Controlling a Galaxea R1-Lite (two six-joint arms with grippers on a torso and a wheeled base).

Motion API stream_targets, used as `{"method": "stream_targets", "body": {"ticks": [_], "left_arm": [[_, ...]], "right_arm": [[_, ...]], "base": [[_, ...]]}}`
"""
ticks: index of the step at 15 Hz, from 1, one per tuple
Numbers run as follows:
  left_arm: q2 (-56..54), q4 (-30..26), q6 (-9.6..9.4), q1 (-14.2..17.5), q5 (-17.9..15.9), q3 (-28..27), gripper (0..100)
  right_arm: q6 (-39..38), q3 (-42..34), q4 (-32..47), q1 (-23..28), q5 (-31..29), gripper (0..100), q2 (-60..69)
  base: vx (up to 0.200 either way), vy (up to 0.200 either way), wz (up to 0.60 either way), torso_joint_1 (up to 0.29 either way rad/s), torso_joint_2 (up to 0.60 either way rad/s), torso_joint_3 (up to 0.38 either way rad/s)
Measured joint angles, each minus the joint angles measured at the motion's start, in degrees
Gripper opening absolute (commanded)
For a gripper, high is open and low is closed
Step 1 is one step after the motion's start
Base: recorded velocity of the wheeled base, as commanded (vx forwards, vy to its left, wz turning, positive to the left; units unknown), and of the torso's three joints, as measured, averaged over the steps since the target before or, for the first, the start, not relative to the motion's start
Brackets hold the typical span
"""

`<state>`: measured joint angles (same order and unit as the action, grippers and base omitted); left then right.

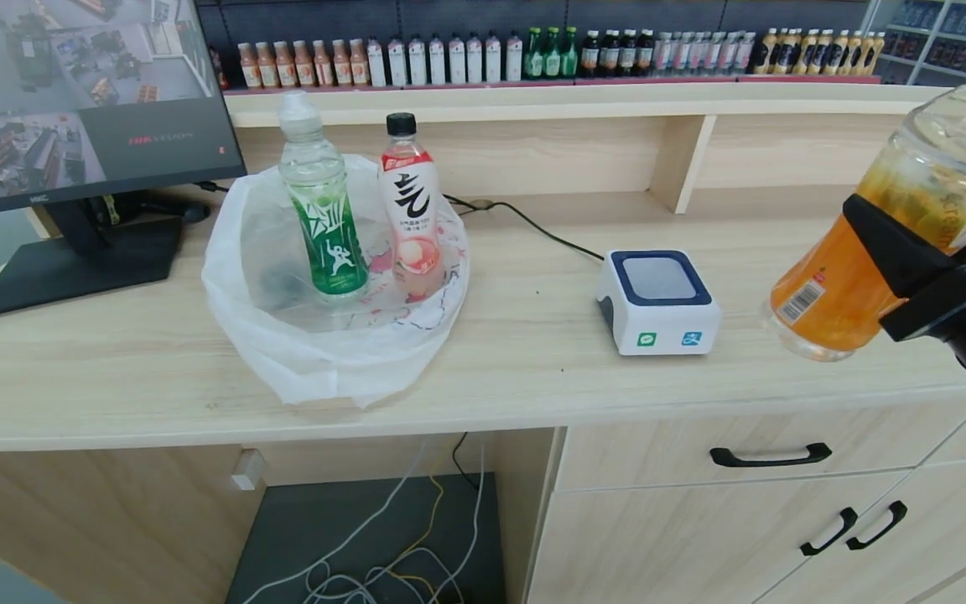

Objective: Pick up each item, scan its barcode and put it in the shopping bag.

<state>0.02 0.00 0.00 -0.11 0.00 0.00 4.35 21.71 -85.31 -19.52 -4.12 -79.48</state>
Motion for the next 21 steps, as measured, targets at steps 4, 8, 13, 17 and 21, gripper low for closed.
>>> {"method": "stream_targets", "body": {"ticks": [4,8,13,17,21], "left_arm": [[0.0,0.0,0.0,0.0,0.0,0.0,100],[0.0,0.0,0.0,0.0,0.0,0.0,100],[0.0,0.0,0.0,0.0,0.0,0.0,100],[0.0,0.0,0.0,0.1,0.0,0.0,100],[0.0,0.0,0.0,0.0,0.0,0.0,100]], "right_arm": [[3.2,5.4,5.3,0.0,-1.5,0,0.3],[12.3,13.4,15.3,-1.8,-1.6,0,0.4],[23.0,19.2,21.5,-7.0,-1.9,0,-0.2],[32.8,24.3,21.7,-12.2,-0.9,0,-4.6],[42.3,25.0,21.1,-12.8,7.6,0,-7.9]], "base": [[0.0,0.0,0.0,0.0,0.0,0.0],[0.0,0.0,0.0,0.0,0.0,0.0],[0.0,0.0,0.0,0.0,0.0,0.0],[0.0,0.0,0.0,0.0,0.0,0.0],[0.0,0.0,0.0,0.0,0.0,0.0]]}}
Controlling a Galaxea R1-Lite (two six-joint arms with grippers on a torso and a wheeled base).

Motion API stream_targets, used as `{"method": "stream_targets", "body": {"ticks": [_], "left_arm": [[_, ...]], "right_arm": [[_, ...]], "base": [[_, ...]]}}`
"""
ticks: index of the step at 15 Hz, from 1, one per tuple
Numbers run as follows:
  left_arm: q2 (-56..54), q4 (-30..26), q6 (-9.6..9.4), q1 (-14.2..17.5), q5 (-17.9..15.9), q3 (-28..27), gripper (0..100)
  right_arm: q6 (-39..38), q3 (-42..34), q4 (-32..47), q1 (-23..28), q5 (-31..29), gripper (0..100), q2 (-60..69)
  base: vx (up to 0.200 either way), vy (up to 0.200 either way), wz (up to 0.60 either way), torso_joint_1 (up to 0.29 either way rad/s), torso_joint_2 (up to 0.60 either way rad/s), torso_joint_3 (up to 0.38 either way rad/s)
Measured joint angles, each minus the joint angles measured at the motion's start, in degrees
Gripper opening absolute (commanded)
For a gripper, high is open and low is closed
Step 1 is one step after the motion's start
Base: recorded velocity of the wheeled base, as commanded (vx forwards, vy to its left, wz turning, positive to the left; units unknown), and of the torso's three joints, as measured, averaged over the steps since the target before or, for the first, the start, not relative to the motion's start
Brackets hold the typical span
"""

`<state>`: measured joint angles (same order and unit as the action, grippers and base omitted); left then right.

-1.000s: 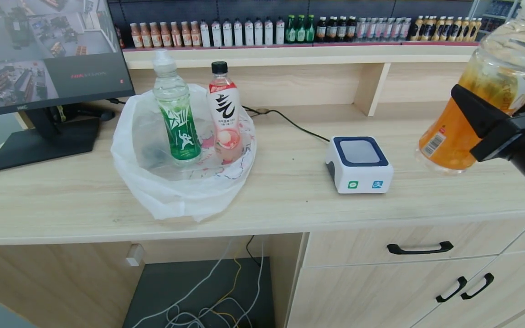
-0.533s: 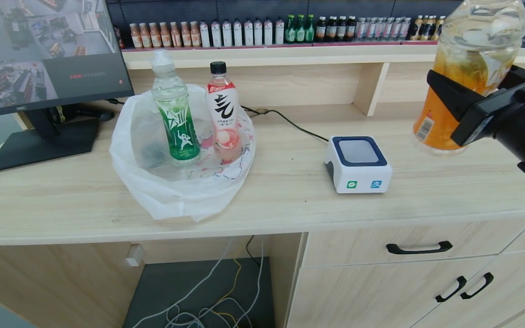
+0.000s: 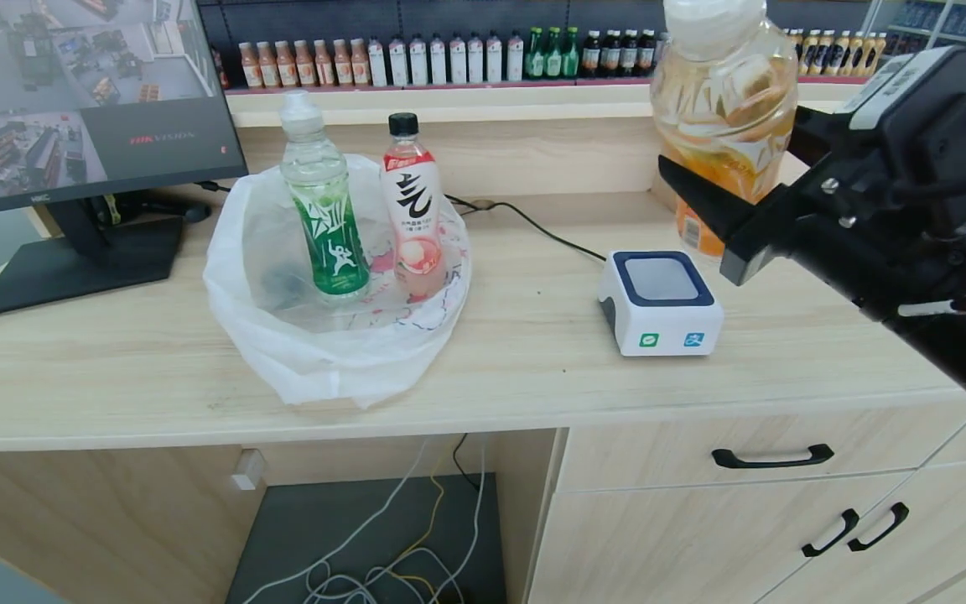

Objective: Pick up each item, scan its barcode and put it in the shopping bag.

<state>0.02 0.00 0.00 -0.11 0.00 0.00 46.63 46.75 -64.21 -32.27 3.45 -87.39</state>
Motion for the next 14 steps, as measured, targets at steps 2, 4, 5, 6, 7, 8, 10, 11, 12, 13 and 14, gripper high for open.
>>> {"method": "stream_targets", "body": {"ticks": [2,4,5,6,7,8,10,11,12,13,14], "left_arm": [[0.0,0.0,0.0,0.0,0.0,0.0,100],[0.0,0.0,0.0,0.0,0.0,0.0,100],[0.0,0.0,0.0,0.0,0.0,0.0,100],[0.0,0.0,0.0,0.0,0.0,0.0,100],[0.0,0.0,0.0,0.0,0.0,0.0,100],[0.0,0.0,0.0,0.0,0.0,0.0,100],[0.0,0.0,0.0,0.0,0.0,0.0,100],[0.0,0.0,0.0,0.0,0.0,0.0,100],[0.0,0.0,0.0,0.0,0.0,0.0,100],[0.0,0.0,0.0,0.0,0.0,0.0,100],[0.0,0.0,0.0,0.0,0.0,0.0,100]], "right_arm": [[2.1,0.0,0.0,0.0,3.1,0,-1.0],[3.7,0.4,-0.1,0.3,4.5,0,-2.0],[5.0,0.8,-0.2,0.6,6.2,0,-2.7],[5.9,1.1,-0.2,0.8,7.8,0,-3.4],[6.5,1.4,-0.2,1.4,9.3,0,-4.1],[7.0,1.5,-0.2,2.4,10.7,0,-4.5],[7.8,1.8,-0.2,6.0,14.6,0,-5.6],[8.1,2.0,-0.1,7.2,15.9,0,-6.1],[8.8,2.9,-0.1,8.4,18.3,0,-6.9],[9.7,3.9,-0.3,9.5,20.5,0,-7.7],[10.2,4.5,-0.3,10.3,21.5,0,-8.4]], "base": [[0.0,0.0,0.0,0.0,0.0,0.0],[0.0,0.0,0.0,0.0,0.0,0.0],[0.0,0.0,0.0,0.0,0.0,0.0],[0.0,0.0,0.0,0.0,0.0,0.0],[0.0,0.0,0.0,0.0,0.0,0.0],[0.0,0.0,0.0,0.0,0.0,0.0],[0.0,0.0,0.0,0.0,0.0,0.0],[0.0,0.0,0.0,0.0,0.0,0.0],[0.0,0.0,0.0,0.0,0.0,0.0],[0.0,0.0,0.0,0.0,0.0,0.0],[0.0,0.0,0.0,0.0,0.0,0.0]]}}
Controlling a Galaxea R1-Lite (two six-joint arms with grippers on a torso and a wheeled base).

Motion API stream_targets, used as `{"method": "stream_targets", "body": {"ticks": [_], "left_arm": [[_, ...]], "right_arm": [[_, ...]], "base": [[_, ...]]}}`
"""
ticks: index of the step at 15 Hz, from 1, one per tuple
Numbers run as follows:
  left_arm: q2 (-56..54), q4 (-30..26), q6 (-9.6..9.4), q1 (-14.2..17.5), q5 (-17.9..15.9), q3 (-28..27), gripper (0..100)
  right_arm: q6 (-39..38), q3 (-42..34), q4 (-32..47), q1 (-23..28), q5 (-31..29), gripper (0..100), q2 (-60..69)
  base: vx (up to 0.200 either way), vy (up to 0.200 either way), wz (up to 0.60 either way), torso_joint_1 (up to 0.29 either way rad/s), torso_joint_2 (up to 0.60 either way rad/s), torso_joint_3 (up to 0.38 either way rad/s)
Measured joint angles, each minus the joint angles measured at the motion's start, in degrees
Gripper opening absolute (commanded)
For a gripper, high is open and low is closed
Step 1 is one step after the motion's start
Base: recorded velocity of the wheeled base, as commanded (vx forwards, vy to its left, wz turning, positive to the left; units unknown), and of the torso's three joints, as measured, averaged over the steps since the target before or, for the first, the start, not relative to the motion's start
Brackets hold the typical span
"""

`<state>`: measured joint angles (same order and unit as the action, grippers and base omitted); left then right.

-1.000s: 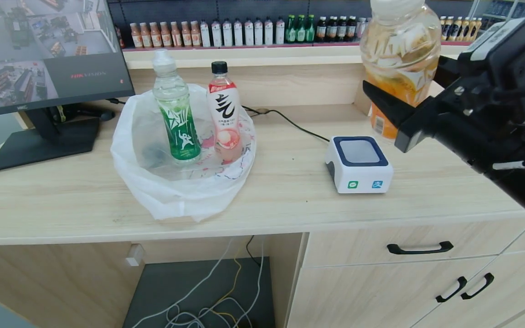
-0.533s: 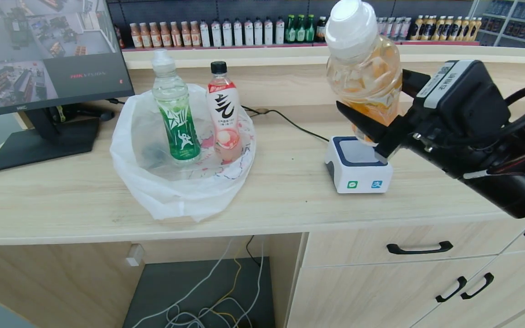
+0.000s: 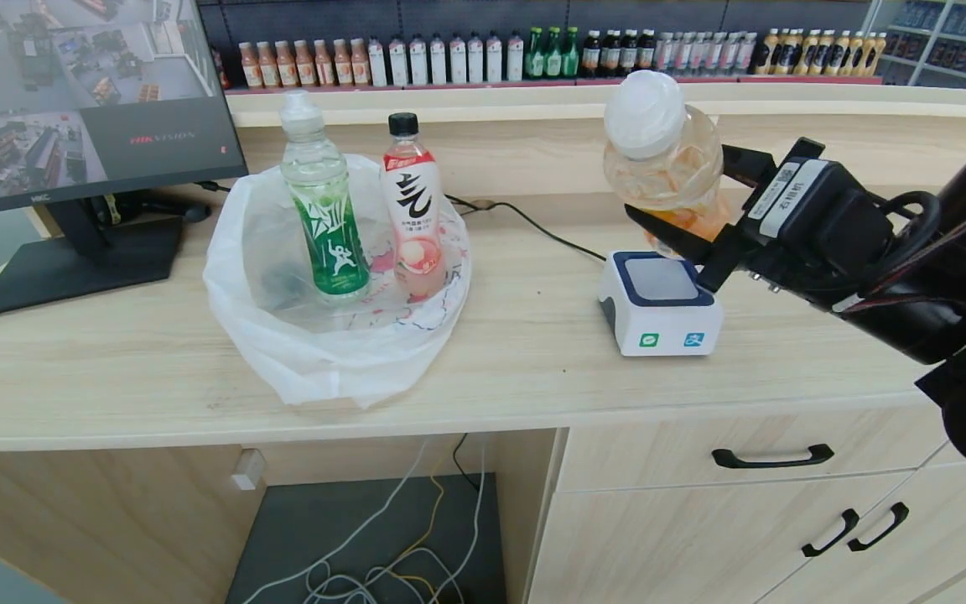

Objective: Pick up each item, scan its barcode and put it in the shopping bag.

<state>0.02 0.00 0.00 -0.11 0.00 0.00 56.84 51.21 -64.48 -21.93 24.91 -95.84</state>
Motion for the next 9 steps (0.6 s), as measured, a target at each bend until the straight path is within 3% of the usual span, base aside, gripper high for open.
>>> {"method": "stream_targets", "body": {"ticks": [9], "left_arm": [[0.0,0.0,0.0,0.0,0.0,0.0,100]], "right_arm": [[6.0,0.1,0.0,3.5,5.7,0,-3.2]], "base": [[0.0,0.0,0.0,0.0,0.0,0.0]]}}
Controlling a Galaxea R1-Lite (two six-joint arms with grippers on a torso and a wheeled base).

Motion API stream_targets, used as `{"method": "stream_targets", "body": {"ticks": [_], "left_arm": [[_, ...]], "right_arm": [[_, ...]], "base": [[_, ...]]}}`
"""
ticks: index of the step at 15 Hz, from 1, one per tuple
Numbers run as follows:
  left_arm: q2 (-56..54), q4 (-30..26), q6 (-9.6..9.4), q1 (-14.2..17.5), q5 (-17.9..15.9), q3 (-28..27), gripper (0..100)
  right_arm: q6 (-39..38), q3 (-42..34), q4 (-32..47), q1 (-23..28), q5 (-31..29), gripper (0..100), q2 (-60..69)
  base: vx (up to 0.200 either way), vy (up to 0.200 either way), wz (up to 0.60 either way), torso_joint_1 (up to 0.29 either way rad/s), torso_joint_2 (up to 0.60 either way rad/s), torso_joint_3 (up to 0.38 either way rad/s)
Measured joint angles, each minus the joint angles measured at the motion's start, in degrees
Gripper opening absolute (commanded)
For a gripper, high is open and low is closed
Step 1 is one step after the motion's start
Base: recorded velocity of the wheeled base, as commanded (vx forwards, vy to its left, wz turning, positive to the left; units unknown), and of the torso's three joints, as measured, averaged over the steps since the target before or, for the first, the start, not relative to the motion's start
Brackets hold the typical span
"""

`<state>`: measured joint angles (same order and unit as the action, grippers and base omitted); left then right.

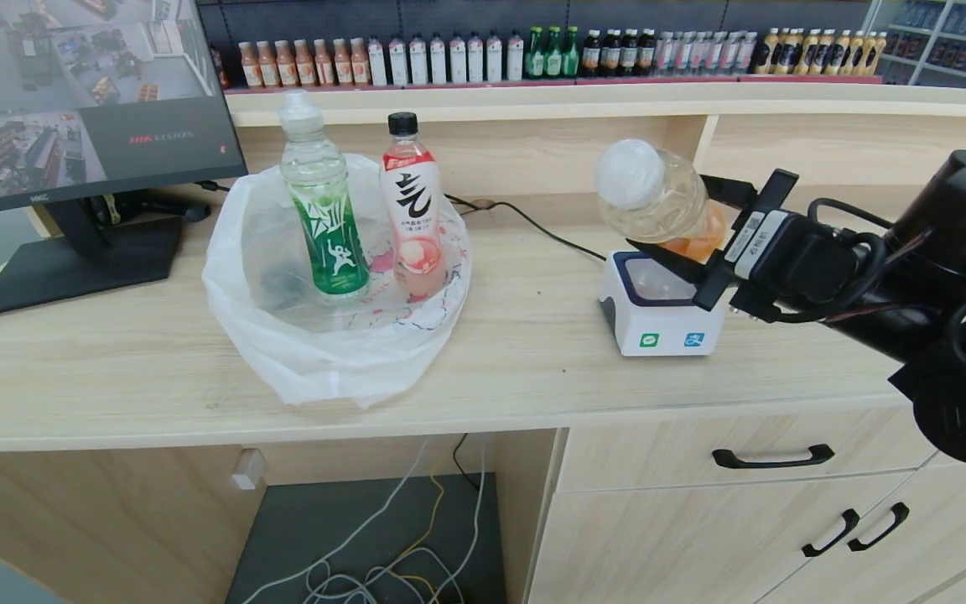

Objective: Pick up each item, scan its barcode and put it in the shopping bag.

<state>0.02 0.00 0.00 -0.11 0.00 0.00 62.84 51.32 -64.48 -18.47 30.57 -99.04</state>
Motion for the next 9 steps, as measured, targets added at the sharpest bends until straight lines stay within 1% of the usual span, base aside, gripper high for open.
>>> {"method": "stream_targets", "body": {"ticks": [2,9], "left_arm": [[0.0,0.0,0.0,0.0,0.0,0.0,100],[0.0,0.0,0.0,0.0,0.0,0.0,100]], "right_arm": [[0.7,-0.2,0.0,0.1,1.5,0,-0.3],[2.3,-1.5,-0.1,0.2,3.4,0,-0.5]], "base": [[0.0,0.0,0.0,0.0,0.0,0.0],[0.0,0.0,0.0,0.0,0.0,0.0]]}}
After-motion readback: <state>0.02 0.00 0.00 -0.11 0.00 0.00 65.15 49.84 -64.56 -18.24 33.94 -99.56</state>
